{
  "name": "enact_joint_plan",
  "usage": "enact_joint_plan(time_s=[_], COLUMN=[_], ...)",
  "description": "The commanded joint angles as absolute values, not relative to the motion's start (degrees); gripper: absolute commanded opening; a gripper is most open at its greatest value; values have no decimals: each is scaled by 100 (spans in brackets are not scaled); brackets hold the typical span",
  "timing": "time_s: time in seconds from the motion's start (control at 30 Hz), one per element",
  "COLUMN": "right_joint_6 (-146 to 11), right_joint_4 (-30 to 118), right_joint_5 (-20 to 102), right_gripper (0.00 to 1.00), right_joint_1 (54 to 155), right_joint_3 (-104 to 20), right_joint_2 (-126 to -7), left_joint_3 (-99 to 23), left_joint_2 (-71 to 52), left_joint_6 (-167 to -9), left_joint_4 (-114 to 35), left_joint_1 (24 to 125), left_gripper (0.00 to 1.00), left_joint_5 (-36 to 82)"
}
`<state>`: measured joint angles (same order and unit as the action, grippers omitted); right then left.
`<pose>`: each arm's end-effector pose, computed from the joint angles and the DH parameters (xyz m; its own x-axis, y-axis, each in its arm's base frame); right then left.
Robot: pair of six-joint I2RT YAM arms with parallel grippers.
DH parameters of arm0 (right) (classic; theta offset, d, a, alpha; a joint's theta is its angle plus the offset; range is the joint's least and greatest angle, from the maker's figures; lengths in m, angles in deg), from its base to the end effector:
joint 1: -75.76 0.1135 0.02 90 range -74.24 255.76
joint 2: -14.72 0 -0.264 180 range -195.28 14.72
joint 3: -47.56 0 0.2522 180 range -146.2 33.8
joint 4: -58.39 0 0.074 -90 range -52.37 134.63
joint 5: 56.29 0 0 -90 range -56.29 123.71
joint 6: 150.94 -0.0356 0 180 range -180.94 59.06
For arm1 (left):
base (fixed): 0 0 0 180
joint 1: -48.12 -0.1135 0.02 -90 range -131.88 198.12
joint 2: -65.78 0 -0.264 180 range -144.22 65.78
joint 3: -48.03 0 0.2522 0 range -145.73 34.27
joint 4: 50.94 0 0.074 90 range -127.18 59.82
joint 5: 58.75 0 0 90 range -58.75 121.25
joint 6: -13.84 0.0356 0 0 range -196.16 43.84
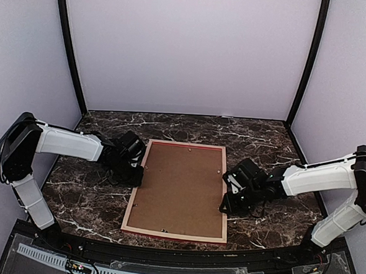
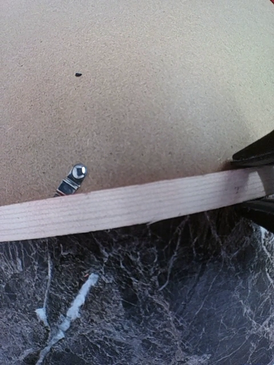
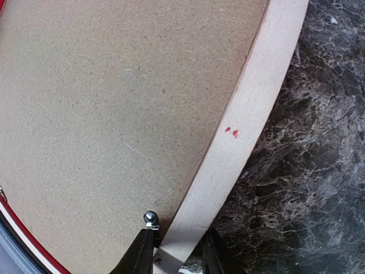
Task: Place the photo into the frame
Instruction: Press the fastener onto the backboard.
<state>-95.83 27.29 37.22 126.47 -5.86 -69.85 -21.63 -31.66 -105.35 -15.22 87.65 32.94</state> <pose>0.1641 0.2040 0.1489 -0.9119 -0.2129 -0.3509 -0.3279 0.8921 0.3108 0.2523 -0.2068 0.1597 -0.9079 0.1172 -0.4024 0.2099 0.9582 -0.1946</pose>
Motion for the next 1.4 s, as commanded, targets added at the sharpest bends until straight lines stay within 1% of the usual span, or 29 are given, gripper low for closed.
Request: enact_joint_plan(time_s=[0.0,0.17,0.33,0.4,0.6,0.83,1.0,1.37], right_joint_6=[-9525,-9498,-9482,-9486,-9487,-9426,-9391,-9265], right_joint_4=[2398,2424,2554,2676,2855,2901,2823,2629], right_joint_5=[3398,3459,3679,3875,4218,4398,4320,4068], right_gripper=[27,24,23,24,36,40,45,45], right_joint_1=[12691,12683,12569,12485,12336,12335,12423,12618], right_joint_3=[-663,-742,-754,-713,-645,-614,-583,-667], right_joint_2=[-7132,-7166,-7079,-7018,-6860,-6857,-6902,-7168], left_joint_3=[-2189,-2172,-2163,-2163,-2167,-2205,-2206,-2196], left_joint_2=[-3265,-3257,-3244,-3233,-3226,-3230,-3239,-3261], left_joint_6=[-10349,-10341,-10340,-10338,-10349,-10349,-10358,-10354], left_joint_4=[-1477,-1473,-1482,-1480,-1490,-1435,-1425,-1424], left_joint_1=[8785,8785,8785,8785,8782,8785,8785,8785], left_gripper=[18,18,18,18,18,18,18,18], left_joint_5=[3245,3239,3239,3239,3250,3289,3298,3296])
